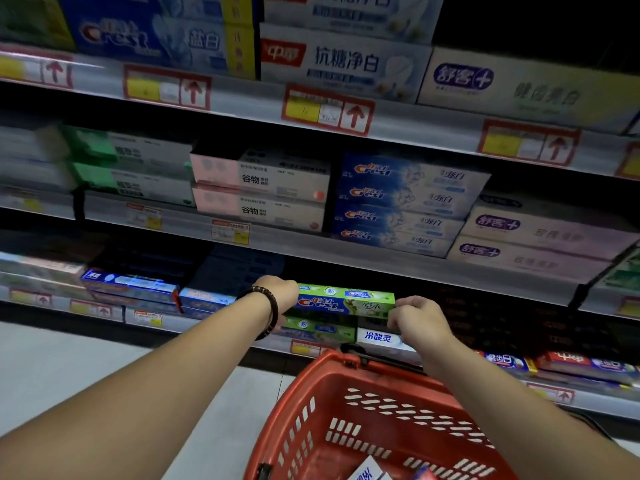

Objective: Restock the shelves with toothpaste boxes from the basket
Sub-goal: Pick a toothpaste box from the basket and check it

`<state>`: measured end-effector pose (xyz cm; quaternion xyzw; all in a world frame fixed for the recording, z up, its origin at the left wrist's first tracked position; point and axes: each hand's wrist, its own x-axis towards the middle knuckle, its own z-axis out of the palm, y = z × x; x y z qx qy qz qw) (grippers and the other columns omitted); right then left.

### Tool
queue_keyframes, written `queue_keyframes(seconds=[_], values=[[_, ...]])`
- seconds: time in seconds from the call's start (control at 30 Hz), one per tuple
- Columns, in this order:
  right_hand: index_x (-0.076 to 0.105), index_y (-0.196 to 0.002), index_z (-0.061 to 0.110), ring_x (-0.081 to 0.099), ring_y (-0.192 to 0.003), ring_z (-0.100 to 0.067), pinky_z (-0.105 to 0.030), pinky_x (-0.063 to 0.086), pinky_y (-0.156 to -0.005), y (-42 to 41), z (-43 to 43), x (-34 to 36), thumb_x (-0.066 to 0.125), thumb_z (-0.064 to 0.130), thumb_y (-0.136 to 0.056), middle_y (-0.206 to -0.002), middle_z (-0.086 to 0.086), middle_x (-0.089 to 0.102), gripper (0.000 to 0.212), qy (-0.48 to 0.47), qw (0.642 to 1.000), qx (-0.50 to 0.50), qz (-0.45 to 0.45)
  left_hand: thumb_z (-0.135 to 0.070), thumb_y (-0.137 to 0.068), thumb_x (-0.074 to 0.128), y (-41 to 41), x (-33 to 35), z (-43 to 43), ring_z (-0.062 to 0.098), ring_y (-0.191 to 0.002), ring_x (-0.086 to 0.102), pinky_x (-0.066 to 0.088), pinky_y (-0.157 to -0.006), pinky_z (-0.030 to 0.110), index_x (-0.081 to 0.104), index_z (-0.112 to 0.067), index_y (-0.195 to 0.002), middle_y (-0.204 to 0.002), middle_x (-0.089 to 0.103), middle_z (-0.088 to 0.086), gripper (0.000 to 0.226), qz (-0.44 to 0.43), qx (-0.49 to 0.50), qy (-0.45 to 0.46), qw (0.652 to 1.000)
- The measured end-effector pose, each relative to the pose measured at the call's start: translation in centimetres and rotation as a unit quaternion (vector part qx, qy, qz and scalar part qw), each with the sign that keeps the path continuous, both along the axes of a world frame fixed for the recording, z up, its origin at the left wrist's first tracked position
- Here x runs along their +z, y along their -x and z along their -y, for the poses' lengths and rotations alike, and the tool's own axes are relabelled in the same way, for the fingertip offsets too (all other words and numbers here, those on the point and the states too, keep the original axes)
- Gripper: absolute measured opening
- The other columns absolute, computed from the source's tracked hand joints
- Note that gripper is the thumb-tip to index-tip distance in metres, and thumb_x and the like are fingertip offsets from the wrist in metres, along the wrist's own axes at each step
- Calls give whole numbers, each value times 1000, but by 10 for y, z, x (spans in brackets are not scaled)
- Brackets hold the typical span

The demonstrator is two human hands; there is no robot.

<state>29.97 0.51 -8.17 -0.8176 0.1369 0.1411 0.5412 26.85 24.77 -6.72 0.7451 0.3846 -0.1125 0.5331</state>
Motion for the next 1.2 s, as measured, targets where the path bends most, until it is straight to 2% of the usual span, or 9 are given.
queue_keyframes(seconds=[0.17, 0.3, 0.4, 0.53, 0.67, 0.83, 0.93, 1.07, 1.2], values=[[66, -99, 11, 55, -84, -24, -37, 46, -73, -23, -11, -17, 68, 2, -80, -88, -8, 62, 21, 20, 999, 36, -32, -11, -94, 55, -17, -21, -14, 26, -72, 55, 52, -72, 36, 61, -4, -100, -94, 58, 9, 11, -17, 39, 29, 999], [63, -105, 6, 56, -83, -25, -37, 48, -68, -36, -20, -34, 68, 5, -80, -93, -11, 61, 26, 43, 996, 58, -53, -12, -93, 55, -26, -35, -22, 24, -78, 66, 52, -62, 31, 60, -3, -127, -97, 61, 10, 34, -28, 25, 41, 998], [57, -130, 2, 58, -82, -25, -33, 47, -61, -43, -22, -49, 69, 8, -80, -96, -14, 61, 52, 46, 994, 71, -74, -11, -93, 57, -34, -43, -22, 24, -81, 69, 55, -66, 32, 59, -4, -128, -106, 63, 10, 36, -23, 21, 46, 998], [56, -131, -1, 58, -83, -27, -36, 51, -62, -50, -24, -61, 69, 14, -73, -99, -15, 61, 61, 35, 993, 68, -93, -12, -96, 57, -43, -54, -23, 22, -86, 74, 59, -65, 34, 51, -10, -126, -121, 64, 12, 30, -19, 15, 54, 998], [58, -117, -2, 57, -86, -26, -41, 56, -70, -55, -26, -72, 66, 8, -82, -96, -15, 56, 37, 13, 993, 65, -101, -1, -94, 53, -44, -65, -28, 30, -90, 77, 62, -77, 40, 57, -7, -109, -99, 57, 15, 17, -42, 7, 59, 997], [56, -91, 9, 56, -77, -23, -41, 61, -73, -58, -28, -81, 62, 8, -83, -87, -10, 52, 10, -20, 987, 78, -136, 4, -93, 59, -39, -82, -43, 32, -99, 77, 62, -90, 44, 60, -1, -123, -94, 63, 13, 31, -69, 1, 66, 995], [58, -91, 7, 61, -82, -24, -52, 65, -83, -60, -29, -87, 62, 7, -81, -92, -11, 53, 11, -42, 985, 76, -146, 0, -92, 55, -38, -78, -41, 30, -89, 79, 64, -78, 41, 60, -4, -119, -100, 64, 18, 28, -59, 1, 56, 997], [63, -115, 2, 72, -108, -35, -49, 66, -77, -61, -27, -90, 64, 11, -70, -125, -15, 63, 46, -83, 980, 59, -173, -1, -91, 54, -39, -76, -39, 30, -88, 78, 64, -76, 41, 58, -5, -125, -105, 60, 17, 34, -50, 1, 51, 997], [66, -119, 3, 75, -103, -36, -48, 67, -79, -59, -23, -92, 63, 14, -70, -132, -15, 63, 50, -74, 982, 59, -164, -7, -95, 55, -38, -74, -37, 29, -92, 78, 63, -75, 40, 57, -6, -124, -100, 55, 12, 29, -48, 3, 51, 998]])
